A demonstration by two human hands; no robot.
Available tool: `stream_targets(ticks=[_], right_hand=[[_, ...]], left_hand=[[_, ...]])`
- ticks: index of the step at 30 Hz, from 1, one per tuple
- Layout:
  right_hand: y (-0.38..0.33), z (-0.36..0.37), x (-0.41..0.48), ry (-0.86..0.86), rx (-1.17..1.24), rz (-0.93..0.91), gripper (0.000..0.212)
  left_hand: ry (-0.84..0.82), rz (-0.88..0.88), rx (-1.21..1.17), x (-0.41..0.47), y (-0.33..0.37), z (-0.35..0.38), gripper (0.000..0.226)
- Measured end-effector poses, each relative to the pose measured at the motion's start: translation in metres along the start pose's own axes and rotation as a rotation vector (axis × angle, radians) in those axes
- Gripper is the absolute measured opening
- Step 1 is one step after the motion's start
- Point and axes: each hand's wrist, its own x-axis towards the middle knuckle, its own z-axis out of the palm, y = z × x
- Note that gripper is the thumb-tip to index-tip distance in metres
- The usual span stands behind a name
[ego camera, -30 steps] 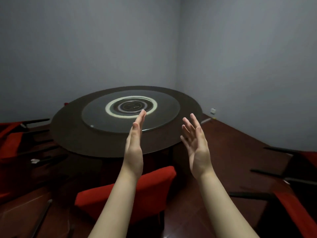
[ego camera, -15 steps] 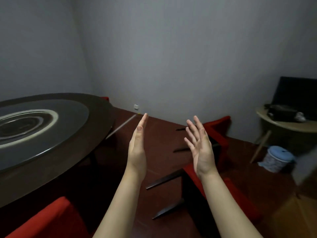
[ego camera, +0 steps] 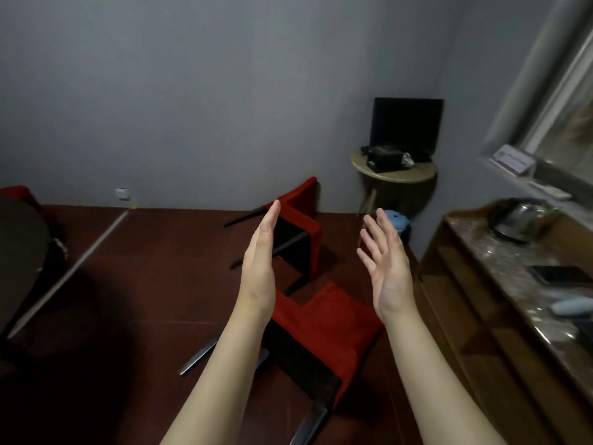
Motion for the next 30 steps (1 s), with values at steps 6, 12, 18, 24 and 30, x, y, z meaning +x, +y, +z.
stream_targets(ticks=[6, 12, 18, 24, 30], right_hand=[[0.015, -0.016, -0.005, 0.178, -0.071, 0.021, 0.045], [0.048, -0.034, -0.026, 0.297, -0.155, 0.107, 0.047], [0.067, -0.092, -0.04, 0.373, -0.183, 0.198, 0.05], [0.066, -0.181, -0.037, 0.394, -0.188, 0.24, 0.048], [0.044, -0.264, -0.005, 0.314, -0.209, 0.26, 0.051]], left_hand=[[-0.098, -0.08, -0.071, 0.021, -0.029, 0.003, 0.057], [-0.222, -0.236, -0.101, 0.02, -0.077, 0.012, 0.044], [-0.285, -0.296, -0.06, -0.001, -0.118, 0.055, 0.054], [-0.21, -0.353, -0.035, -0.017, -0.152, 0.132, 0.052], [-0.138, -0.354, -0.013, -0.018, -0.168, 0.208, 0.052]])
